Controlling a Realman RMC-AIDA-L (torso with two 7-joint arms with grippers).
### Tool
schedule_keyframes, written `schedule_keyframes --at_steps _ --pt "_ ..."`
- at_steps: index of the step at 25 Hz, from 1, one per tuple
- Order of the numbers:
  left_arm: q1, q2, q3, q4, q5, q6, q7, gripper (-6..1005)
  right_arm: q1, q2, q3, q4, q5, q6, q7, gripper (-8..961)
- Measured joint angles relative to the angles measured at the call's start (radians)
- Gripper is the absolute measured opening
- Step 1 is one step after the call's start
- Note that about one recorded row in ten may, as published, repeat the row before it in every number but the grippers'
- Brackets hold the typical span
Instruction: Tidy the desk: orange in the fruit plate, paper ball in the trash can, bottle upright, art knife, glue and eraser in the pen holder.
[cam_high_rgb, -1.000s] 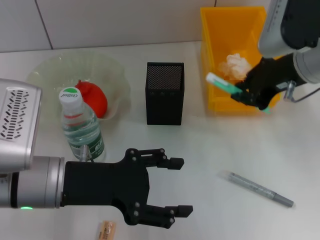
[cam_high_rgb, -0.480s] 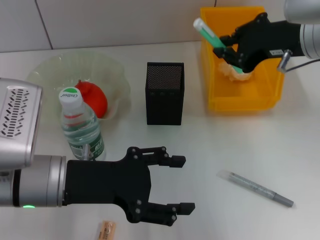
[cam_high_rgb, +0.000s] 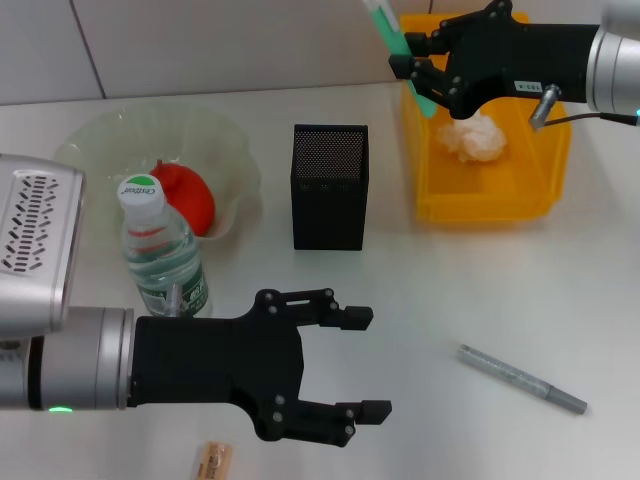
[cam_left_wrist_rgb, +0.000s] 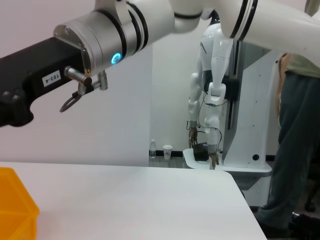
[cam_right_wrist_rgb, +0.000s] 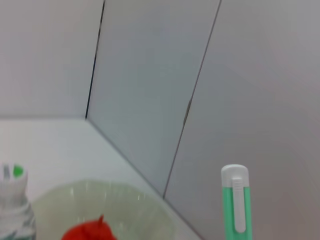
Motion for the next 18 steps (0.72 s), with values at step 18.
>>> schedule_keyframes --at_steps 18 --pt "-0.028 -0.002 0.004 -0.057 -0.034 -0.024 0.049 814 0.123 -0.005 0.183 0.504 0.295 -0.089 -0.295 196"
